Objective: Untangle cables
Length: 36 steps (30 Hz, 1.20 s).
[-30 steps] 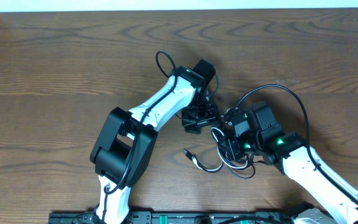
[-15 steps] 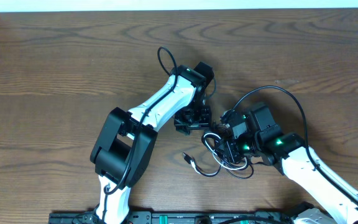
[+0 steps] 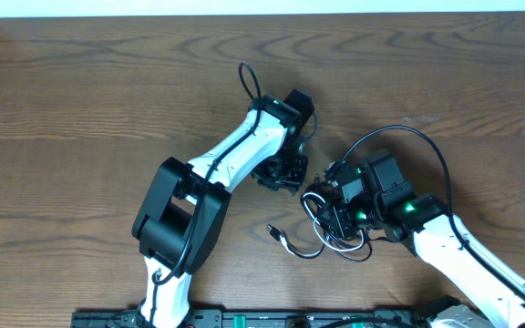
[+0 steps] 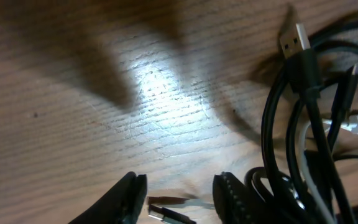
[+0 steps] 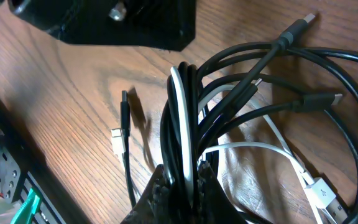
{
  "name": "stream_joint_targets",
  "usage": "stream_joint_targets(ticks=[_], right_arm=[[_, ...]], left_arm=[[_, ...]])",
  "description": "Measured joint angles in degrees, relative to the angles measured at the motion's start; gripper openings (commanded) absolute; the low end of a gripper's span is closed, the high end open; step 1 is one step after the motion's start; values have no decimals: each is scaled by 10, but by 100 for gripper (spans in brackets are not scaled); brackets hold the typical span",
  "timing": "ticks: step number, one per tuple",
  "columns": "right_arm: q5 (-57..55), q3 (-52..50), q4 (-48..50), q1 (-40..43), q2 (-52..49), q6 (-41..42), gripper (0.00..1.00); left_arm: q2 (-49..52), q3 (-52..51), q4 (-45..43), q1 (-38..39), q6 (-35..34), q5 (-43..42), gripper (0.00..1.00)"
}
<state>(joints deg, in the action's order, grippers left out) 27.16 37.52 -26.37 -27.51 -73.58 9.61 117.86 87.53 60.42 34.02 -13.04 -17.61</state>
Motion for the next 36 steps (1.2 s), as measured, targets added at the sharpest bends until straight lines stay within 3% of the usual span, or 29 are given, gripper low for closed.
stream_joint_targets(ticks=[36], right_arm=[[-36, 0, 1, 0, 0, 0, 4]], left_arm=[[0, 0, -13, 16, 26, 4, 44]])
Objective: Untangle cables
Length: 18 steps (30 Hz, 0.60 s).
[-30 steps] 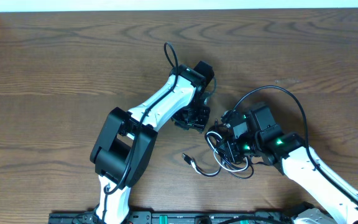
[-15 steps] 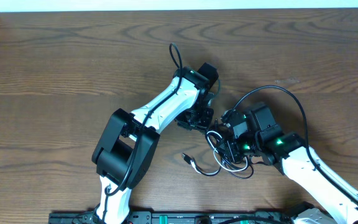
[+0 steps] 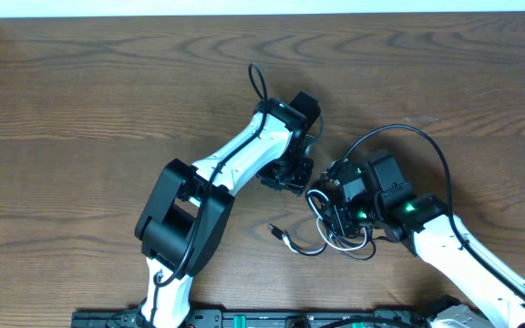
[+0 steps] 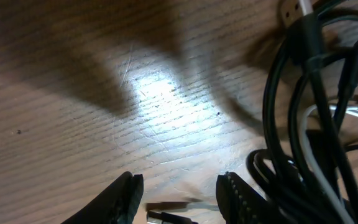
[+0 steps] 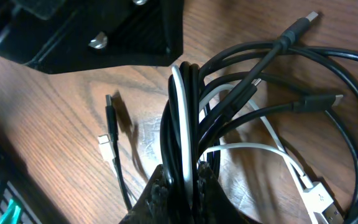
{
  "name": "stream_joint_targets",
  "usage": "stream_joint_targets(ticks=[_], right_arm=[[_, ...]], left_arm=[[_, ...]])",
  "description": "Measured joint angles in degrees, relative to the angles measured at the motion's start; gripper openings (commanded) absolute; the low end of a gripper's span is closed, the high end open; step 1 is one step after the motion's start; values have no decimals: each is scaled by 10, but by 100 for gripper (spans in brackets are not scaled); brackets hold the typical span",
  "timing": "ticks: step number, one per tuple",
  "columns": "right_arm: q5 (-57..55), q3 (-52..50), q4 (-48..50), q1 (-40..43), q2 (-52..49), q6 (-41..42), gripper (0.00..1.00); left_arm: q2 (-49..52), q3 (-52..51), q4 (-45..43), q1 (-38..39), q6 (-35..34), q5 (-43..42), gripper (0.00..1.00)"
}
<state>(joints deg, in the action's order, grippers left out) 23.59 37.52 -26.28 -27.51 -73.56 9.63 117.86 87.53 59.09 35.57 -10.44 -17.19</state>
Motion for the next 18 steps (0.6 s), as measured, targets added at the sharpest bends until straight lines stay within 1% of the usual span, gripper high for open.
stream_joint_targets(ticks=[18], right_arm=[[-6, 0, 0, 0, 0, 0, 6]], left_arm=[[0, 0, 0, 0, 0, 0, 44]])
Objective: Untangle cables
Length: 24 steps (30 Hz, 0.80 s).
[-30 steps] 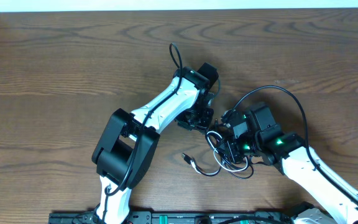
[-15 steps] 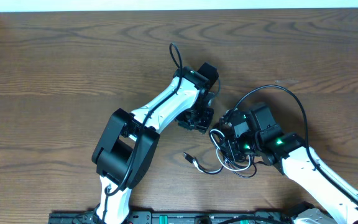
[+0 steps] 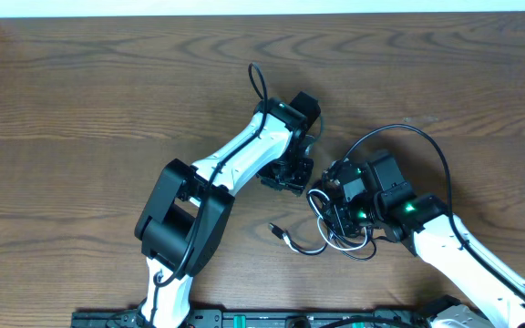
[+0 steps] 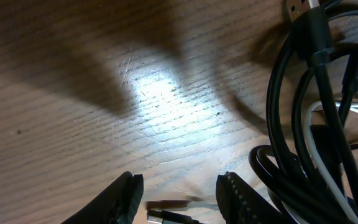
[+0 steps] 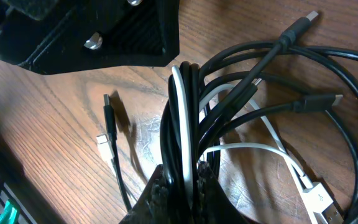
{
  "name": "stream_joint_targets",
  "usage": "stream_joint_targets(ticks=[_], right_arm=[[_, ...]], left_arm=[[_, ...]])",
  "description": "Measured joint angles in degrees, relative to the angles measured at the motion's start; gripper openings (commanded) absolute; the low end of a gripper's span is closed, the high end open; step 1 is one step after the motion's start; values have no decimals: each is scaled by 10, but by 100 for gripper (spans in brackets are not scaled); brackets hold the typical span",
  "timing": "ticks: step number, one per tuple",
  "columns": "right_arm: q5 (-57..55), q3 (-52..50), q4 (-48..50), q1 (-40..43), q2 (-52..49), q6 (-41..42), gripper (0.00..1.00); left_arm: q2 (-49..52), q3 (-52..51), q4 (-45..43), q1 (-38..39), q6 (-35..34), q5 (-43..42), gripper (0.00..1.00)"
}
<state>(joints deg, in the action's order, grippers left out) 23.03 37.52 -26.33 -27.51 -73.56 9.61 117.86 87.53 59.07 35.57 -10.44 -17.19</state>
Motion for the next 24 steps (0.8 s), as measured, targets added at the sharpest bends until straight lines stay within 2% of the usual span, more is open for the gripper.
stream_joint_targets(ticks=[16, 21, 24], right_arm=[[-2, 0, 0, 0, 0, 0, 8], [-15, 0, 0, 0, 0, 1, 15], [-22, 0, 4, 0, 0, 2, 24]], left_arm=[[0, 0, -5, 0, 0, 0, 44], [0, 0, -5, 0, 0, 0, 44], [0, 0, -5, 0, 0, 0, 45]])
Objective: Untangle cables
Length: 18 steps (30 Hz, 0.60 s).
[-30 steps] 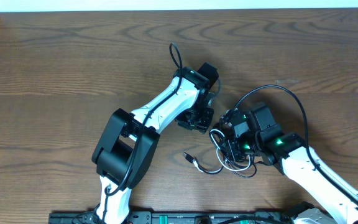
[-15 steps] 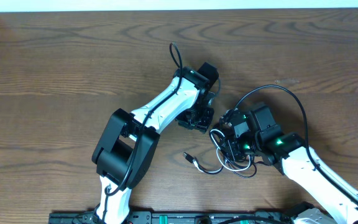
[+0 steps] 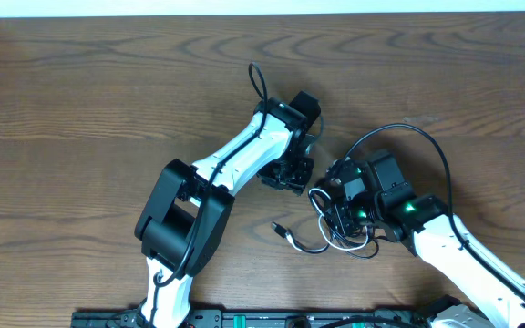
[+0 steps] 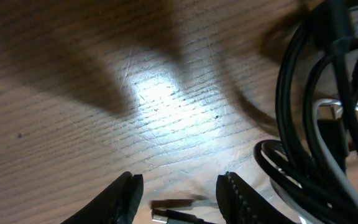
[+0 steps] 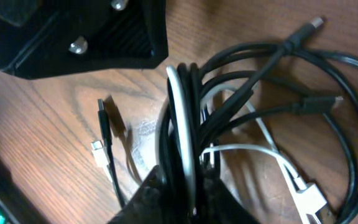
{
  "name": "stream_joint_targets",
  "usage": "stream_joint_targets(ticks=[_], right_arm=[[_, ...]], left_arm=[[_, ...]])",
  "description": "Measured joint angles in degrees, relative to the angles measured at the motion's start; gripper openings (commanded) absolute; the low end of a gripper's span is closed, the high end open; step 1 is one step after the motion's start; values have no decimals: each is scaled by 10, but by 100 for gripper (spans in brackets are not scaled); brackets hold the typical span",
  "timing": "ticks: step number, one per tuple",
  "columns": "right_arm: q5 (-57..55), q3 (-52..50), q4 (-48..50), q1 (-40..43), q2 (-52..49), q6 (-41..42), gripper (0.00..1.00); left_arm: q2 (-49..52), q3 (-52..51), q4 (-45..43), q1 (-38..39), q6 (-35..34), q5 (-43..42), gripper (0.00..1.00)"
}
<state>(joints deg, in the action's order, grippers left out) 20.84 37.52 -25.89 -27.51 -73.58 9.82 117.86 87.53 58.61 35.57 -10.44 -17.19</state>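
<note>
A tangle of black and white cables [image 3: 346, 230] lies right of the table's middle, with a large black loop [image 3: 427, 146] arching out behind it. My right gripper [image 5: 182, 194] is shut on a bunch of black and white strands [image 5: 182, 124], and it sits at the tangle's upper side [image 3: 337, 202] in the overhead view. My left gripper [image 4: 179, 194] is open just left of the tangle [image 4: 316, 124], low over the wood, with a loose plug [image 4: 173, 211] showing between its fingers. The overhead view shows this gripper [image 3: 287, 173] apart from the cables.
Two loose plug ends, one black [image 5: 102, 115] and one white [image 5: 97, 148], trail out to the tangle's left [image 3: 282, 231]. A white USB plug [image 5: 312, 202] lies at the right. The left arm's own black cable [image 3: 255, 82] loops behind it. A black rail [image 3: 244, 319] runs along the front edge.
The tangle and its trailing plug ends have shifted a little to the right, away from my left gripper. My right gripper stays shut on the strands. The left arm has not visibly moved.
My left gripper stood open a little left of the tangle, with the right gripper shut on the strands. Then the left gripper was slightly farther back and nearer the tangle, and it stayed there. Now the right gripper has the tangle a little farther right.
</note>
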Motion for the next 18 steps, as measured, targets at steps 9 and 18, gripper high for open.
stream_joint_targets(ticks=[9, 18], right_arm=[[33, 3, 13, 28, 0, -2, 34], [92, 28, 2, 80, 0, -3, 54]], left_arm=[[0, 0, 0, 0, 0, 0, 52], [0, 0, -15, 0, 0, 7, 53]])
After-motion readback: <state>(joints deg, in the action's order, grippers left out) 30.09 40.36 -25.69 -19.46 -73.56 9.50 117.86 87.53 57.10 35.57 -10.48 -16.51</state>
